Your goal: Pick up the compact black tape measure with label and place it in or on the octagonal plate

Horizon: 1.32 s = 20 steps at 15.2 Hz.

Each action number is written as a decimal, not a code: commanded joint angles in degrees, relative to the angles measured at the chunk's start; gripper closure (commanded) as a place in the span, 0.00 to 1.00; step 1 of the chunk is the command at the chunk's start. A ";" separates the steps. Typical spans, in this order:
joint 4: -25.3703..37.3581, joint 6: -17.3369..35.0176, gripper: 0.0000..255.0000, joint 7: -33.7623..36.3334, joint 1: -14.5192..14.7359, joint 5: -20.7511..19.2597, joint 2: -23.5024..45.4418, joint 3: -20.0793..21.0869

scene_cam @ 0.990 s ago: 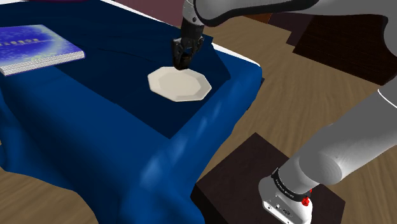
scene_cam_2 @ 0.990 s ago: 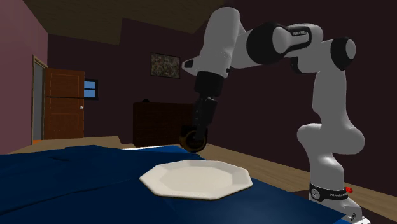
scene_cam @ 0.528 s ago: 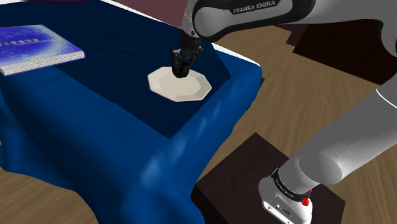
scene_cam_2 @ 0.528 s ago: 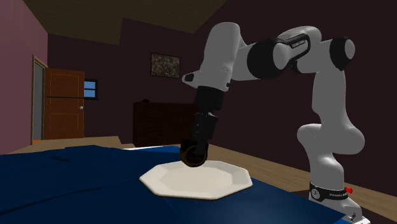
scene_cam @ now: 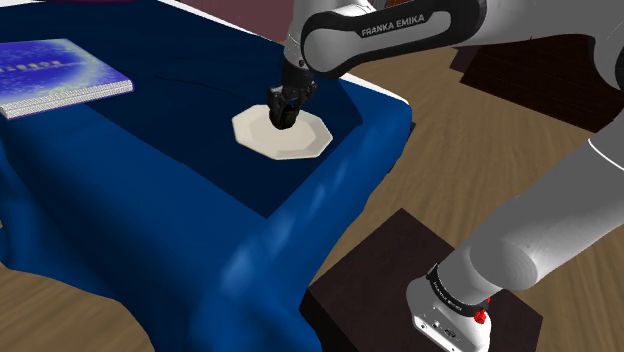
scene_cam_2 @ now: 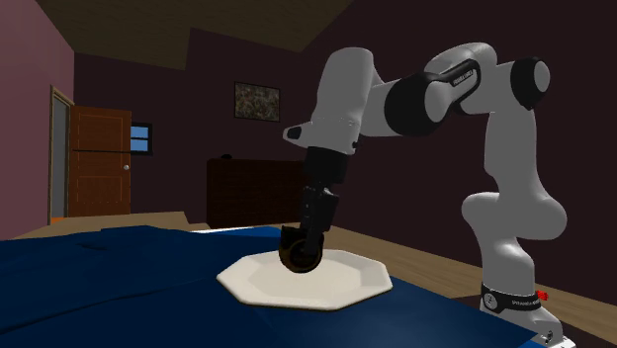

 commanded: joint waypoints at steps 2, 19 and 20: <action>-0.01 0.05 1.00 0.00 0.00 -0.01 0.01 0.00; 3.23 -6.65 0.00 -1.11 0.27 1.63 -3.65 -0.06; 3.23 -6.65 0.00 -1.11 0.27 1.63 -3.65 -0.06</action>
